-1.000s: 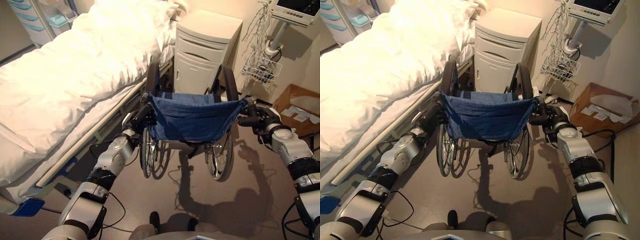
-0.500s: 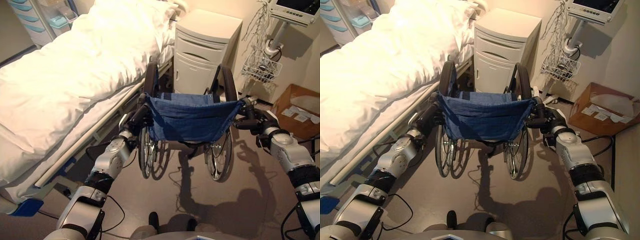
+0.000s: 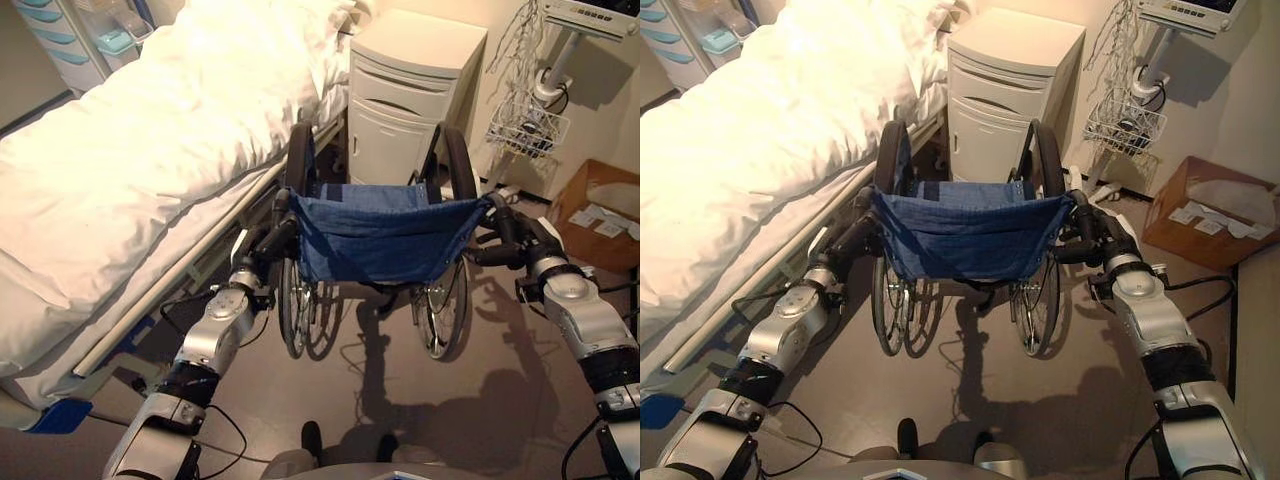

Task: Push the wheelchair next to the bed

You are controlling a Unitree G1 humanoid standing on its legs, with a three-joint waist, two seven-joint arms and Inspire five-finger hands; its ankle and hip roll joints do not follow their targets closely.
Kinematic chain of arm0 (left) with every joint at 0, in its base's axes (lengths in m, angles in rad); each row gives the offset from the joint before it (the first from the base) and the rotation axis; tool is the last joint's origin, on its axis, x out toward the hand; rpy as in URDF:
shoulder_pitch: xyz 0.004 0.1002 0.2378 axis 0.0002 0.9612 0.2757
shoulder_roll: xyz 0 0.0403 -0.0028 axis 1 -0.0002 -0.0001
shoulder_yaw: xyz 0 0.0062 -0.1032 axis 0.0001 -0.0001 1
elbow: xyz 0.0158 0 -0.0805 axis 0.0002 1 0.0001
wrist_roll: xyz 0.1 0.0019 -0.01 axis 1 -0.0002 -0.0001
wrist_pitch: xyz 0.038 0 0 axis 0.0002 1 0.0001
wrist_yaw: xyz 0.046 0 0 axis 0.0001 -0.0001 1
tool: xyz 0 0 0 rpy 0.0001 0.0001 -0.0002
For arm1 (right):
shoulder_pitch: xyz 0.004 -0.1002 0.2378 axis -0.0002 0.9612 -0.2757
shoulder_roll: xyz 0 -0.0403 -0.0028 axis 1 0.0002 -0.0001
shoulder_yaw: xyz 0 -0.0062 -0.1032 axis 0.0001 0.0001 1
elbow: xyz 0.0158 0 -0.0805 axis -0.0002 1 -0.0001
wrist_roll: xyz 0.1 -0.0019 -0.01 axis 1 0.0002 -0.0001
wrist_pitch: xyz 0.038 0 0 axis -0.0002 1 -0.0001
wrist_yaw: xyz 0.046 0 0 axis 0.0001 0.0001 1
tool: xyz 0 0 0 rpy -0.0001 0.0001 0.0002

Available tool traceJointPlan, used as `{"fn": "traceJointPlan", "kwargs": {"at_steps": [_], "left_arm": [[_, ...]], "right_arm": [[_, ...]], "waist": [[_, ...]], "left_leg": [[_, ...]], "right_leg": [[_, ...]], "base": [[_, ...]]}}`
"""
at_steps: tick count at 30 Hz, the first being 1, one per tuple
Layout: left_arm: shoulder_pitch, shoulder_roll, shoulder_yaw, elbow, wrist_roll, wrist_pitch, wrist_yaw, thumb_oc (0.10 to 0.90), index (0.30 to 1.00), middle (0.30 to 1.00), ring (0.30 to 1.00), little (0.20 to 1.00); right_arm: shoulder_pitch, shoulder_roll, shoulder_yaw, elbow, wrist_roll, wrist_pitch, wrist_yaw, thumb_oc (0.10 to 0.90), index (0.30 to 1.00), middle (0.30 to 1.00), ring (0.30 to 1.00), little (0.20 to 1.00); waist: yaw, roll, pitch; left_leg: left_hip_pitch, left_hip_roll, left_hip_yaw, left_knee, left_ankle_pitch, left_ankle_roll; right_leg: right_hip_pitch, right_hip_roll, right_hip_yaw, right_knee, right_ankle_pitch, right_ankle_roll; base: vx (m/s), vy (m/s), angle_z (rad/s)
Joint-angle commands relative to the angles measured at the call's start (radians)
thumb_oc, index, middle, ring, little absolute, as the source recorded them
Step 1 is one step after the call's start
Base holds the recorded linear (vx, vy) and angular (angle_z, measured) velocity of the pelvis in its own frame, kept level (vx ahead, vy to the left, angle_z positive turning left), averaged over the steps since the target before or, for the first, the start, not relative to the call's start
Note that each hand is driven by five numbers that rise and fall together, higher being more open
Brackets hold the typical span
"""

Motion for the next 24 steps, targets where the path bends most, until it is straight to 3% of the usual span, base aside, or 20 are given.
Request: {"fn": "traceJointPlan", "kwargs": {"at_steps": [1,6,8,13,16,19,22,24], "left_arm": [[0.038,0.119,0.264,-0.067,0.062,-0.263,0.151,0.800,0.900,0.900,0.900,0.900],[0.140,0.075,0.310,-0.059,0.085,-0.271,0.154,0.800,0.900,0.900,0.900,0.900],[0.193,0.049,0.318,-0.026,0.072,-0.285,0.151,0.800,0.900,0.900,0.900,0.900],[0.229,0.022,0.314,0.004,0.037,-0.317,0.143,0.800,0.900,0.900,0.900,0.900],[0.241,0.010,0.309,0.017,0.015,-0.334,0.131,0.800,0.900,0.900,0.900,0.900],[0.254,-0.002,0.307,0.023,0.020,-0.348,0.133,0.800,0.900,0.900,0.900,0.900],[0.250,-0.005,0.300,0.045,0.025,-0.359,0.135,0.800,0.900,0.900,0.900,0.900],[0.244,0.002,0.296,0.047,0.023,-0.355,0.137,0.800,0.900,0.900,0.900,0.900]], "right_arm": [[-0.026,-0.061,-0.109,-0.054,-0.107,-0.095,-0.128,0.800,0.900,0.900,0.900,0.900],[0.028,-0.046,-0.172,-0.099,-0.168,-0.107,-0.268,0.800,0.900,0.900,0.900,0.900],[0.071,-0.030,-0.238,-0.110,-0.242,-0.152,-0.428,0.800,0.900,0.900,0.900,0.900],[0.125,-0.012,-0.316,-0.097,-0.280,-0.179,-0.618,0.800,0.900,0.900,0.900,0.900],[0.163,0.014,-0.357,-0.074,-0.221,-0.218,-0.730,0.800,0.900,0.900,0.900,0.900],[0.201,0.062,-0.401,-0.062,-0.075,-0.281,-0.802,0.800,0.900,0.900,0.900,0.900],[0.230,0.137,-0.451,0.026,0.075,-0.390,-0.799,0.800,0.900,0.900,0.900,0.900],[0.236,0.158,-0.450,0.065,0.103,-0.400,-0.791,0.800,0.900,0.900,0.900,0.900]], "waist": [[0.088,-0.025,-0.113],[0.096,-0.023,-0.109],[0.098,-0.020,-0.107],[0.094,-0.010,-0.106],[0.092,-0.004,-0.106],[0.089,0.001,-0.105],[0.089,0.004,-0.103],[0.090,0.005,-0.100]], "left_leg": [[0.066,-0.024,0.088,0.031,-0.112,-0.050],[0.068,-0.021,0.089,0.029,-0.115,-0.048],[0.070,-0.021,0.090,0.028,-0.119,-0.045],[0.074,-0.023,0.088,0.026,-0.123,-0.042],[0.076,-0.024,0.084,0.025,-0.125,-0.040],[0.077,-0.025,0.083,0.025,-0.125,-0.039],[0.078,-0.027,0.078,0.025,-0.129,-0.038],[0.080,-0.028,0.074,0.023,-0.129,-0.036]], "right_leg": [[-0.031,0.011,0.017,0.056,-0.010,0.009],[-0.029,0.012,0.017,0.049,-0.009,0.007],[-0.029,0.014,0.020,0.050,-0.010,0.008],[-0.030,0.017,0.031,0.050,-0.010,0.009],[-0.032,0.018,0.037,0.051,-0.010,0.009],[-0.032,0.018,0.040,0.053,-0.011,0.010],[-0.033,0.017,0.040,0.058,-0.013,0.009],[-0.032,0.016,0.036,0.059,-0.013,0.009]], "base": [[0.00,0.000,0.00],[0.00,0.000,0.00],[0.00,0.000,0.00],[0.00,0.000,0.00],[0.02,0.021,0.04],[0.02,0.016,0.07],[0.02,0.009,0.10],[0.02,0.003,0.06]]}}
